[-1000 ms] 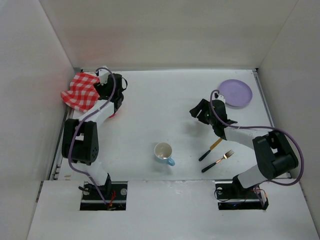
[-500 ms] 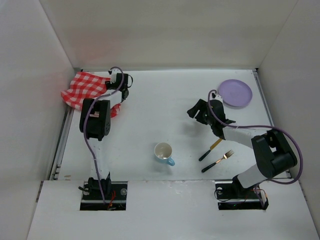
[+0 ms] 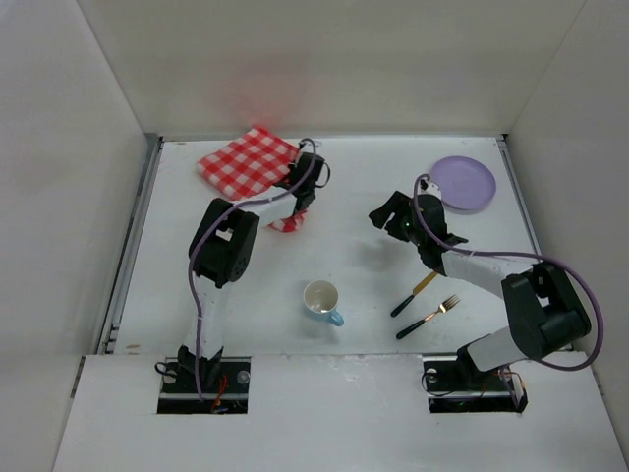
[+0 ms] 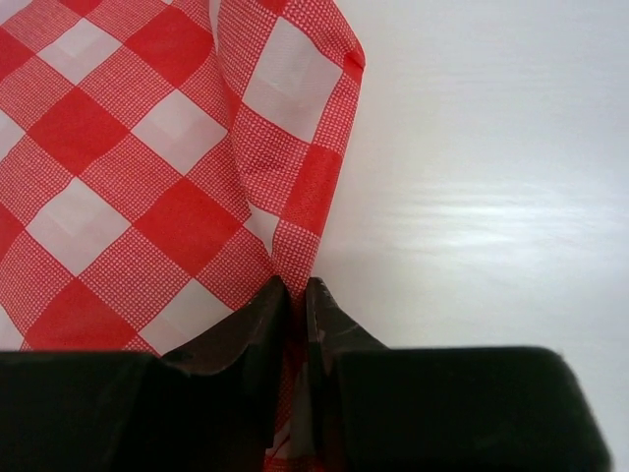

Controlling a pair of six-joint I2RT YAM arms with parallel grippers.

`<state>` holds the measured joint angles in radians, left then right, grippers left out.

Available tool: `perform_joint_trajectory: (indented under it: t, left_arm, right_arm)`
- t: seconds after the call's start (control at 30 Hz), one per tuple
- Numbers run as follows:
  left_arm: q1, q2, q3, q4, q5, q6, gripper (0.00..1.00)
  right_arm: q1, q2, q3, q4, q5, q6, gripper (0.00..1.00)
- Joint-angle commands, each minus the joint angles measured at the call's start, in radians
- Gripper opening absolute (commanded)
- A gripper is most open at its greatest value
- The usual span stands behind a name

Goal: Set the dinner table for one person

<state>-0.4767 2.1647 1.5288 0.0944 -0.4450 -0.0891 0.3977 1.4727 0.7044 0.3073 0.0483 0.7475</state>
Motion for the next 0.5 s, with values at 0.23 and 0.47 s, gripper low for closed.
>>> perform_joint_trajectory:
  t: [0.23,0.47]
  left_arm:
    - [-0.164,-0.147,-0.012,0.089,0.082,0.02,0.46]
    - [-0.234,-0.171,0.08,0.085,0.081,0.09,0.66]
  right_arm:
    - [-0.02,-0.06,-0.011,0.049,0.008,0.0,0.7]
    - [-0.047,-0.077,-0.032,0.061,0.016,0.01,0.7]
